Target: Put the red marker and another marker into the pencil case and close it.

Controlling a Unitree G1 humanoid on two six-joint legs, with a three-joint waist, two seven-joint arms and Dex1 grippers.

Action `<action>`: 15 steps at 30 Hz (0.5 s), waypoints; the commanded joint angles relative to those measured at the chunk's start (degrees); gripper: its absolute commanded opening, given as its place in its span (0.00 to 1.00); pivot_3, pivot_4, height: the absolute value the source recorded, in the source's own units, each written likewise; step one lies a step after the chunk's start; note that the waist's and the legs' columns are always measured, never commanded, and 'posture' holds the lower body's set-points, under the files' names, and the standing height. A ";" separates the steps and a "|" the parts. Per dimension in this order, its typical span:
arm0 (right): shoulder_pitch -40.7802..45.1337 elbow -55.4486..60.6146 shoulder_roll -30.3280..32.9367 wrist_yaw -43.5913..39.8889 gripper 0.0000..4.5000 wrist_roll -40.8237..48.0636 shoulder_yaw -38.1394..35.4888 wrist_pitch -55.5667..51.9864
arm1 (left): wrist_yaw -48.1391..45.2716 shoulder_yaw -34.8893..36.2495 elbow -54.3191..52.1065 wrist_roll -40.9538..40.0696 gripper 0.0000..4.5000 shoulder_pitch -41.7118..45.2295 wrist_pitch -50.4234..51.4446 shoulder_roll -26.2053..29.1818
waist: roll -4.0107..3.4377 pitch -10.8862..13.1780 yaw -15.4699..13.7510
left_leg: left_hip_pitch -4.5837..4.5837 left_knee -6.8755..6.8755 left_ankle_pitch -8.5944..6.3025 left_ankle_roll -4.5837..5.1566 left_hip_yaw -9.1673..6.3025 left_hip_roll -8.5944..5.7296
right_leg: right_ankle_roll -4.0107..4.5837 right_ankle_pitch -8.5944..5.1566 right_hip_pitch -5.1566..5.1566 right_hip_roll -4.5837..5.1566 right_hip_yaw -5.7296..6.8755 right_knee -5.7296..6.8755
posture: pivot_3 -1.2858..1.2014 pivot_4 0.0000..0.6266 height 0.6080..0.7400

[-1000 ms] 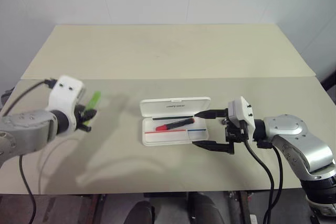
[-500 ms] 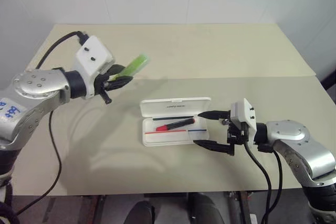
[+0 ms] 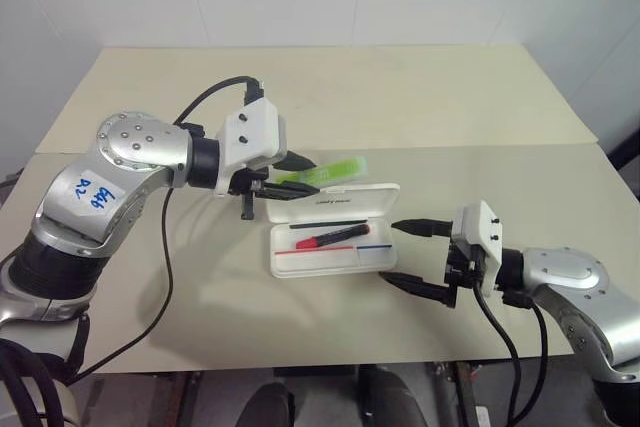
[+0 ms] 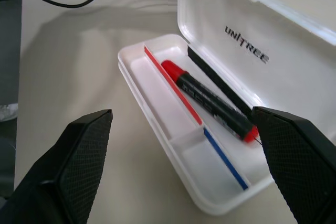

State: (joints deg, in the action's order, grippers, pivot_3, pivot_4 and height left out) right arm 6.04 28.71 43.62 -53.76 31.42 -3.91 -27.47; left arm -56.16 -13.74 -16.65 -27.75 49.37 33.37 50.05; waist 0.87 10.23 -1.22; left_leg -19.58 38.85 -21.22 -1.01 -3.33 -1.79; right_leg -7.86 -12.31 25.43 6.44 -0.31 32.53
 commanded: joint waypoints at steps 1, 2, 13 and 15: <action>-0.98 2.99 0.46 1.19 1.00 0.14 -2.14 0.68 | -2.04 0.54 -1.59 0.53 0.23 1.08 0.74 -1.26 | 0.00 0.00 0.04 | -0.02 0.06 0.00 0.00 0.00 0.00 | -0.03 0.02 0.00 0.00 -0.01 0.02 | 0.52 0.24 1.00; -1.16 3.19 0.43 1.37 1.00 0.19 -2.22 0.67 | -2.37 0.45 -2.03 0.42 0.23 0.84 1.24 -1.73 | 0.00 0.00 0.04 | -0.02 0.12 -0.01 0.02 0.01 0.00 | -0.05 0.03 -0.01 0.00 -0.03 0.05 | 0.52 0.24 1.00; -1.68 3.99 0.34 2.74 1.00 0.33 -2.13 0.59 | 1.59 -7.31 -2.70 8.15 0.23 -0.78 10.59 -5.83 | 0.02 0.01 -0.01 | 0.02 0.22 -0.01 0.02 0.00 -0.03 | -0.09 0.05 -0.05 -0.01 -0.10 0.20 | 0.52 0.24 1.00; -1.74 4.24 0.19 3.14 1.00 0.41 -2.05 0.39 | 0.77 -7.91 -3.88 8.02 0.23 -1.48 11.01 -6.42 | 0.02 0.01 -0.03 | 0.02 0.22 -0.01 0.02 -0.01 -0.02 | -0.09 0.05 -0.04 -0.01 -0.09 0.19 | 0.52 0.24 1.00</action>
State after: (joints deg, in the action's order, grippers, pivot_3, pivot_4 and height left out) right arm 4.23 30.41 43.63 -51.06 31.44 -4.70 -27.50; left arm -55.07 -21.78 -18.77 -20.08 48.09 44.14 43.76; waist 0.89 10.24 -1.25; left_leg -19.57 39.08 -21.23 -0.99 -3.33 -1.82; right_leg -7.95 -12.26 25.39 6.43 -0.40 32.72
